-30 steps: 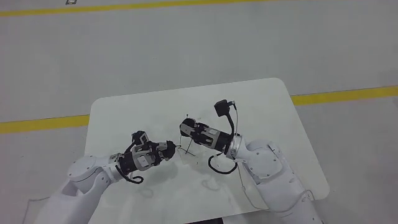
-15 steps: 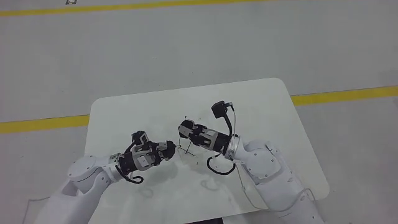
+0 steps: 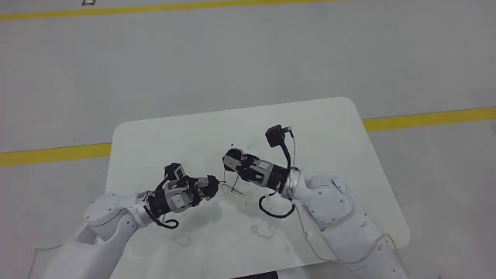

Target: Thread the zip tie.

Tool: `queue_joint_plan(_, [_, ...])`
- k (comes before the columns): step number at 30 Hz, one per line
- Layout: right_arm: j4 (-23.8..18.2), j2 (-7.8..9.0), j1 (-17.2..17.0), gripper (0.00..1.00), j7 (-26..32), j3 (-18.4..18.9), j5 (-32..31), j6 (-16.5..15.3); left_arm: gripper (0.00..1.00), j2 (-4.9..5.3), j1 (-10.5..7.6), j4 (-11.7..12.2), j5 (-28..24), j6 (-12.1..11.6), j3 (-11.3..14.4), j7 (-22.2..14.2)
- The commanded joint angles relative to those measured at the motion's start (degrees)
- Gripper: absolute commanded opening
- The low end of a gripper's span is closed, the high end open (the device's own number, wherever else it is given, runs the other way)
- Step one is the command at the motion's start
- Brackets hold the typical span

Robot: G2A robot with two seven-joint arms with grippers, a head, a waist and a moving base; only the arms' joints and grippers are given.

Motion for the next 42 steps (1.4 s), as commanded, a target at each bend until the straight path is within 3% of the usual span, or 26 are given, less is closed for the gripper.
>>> queue_joint_plan(1, [-0.04, 0.25, -0.02, 0.00, -0.20, -0.10, 0.00, 0.00, 0.00, 0.00, 0.00, 0.00, 0.00, 0.00, 0.00, 0.00])
queue_joint_plan(42, [-0.04, 4.88, 2.19, 0.00, -3.68, -3.71, 2.01, 0.00, 0.00, 0.00, 0.00, 0.00, 0.00, 0.00, 0.00, 0.00])
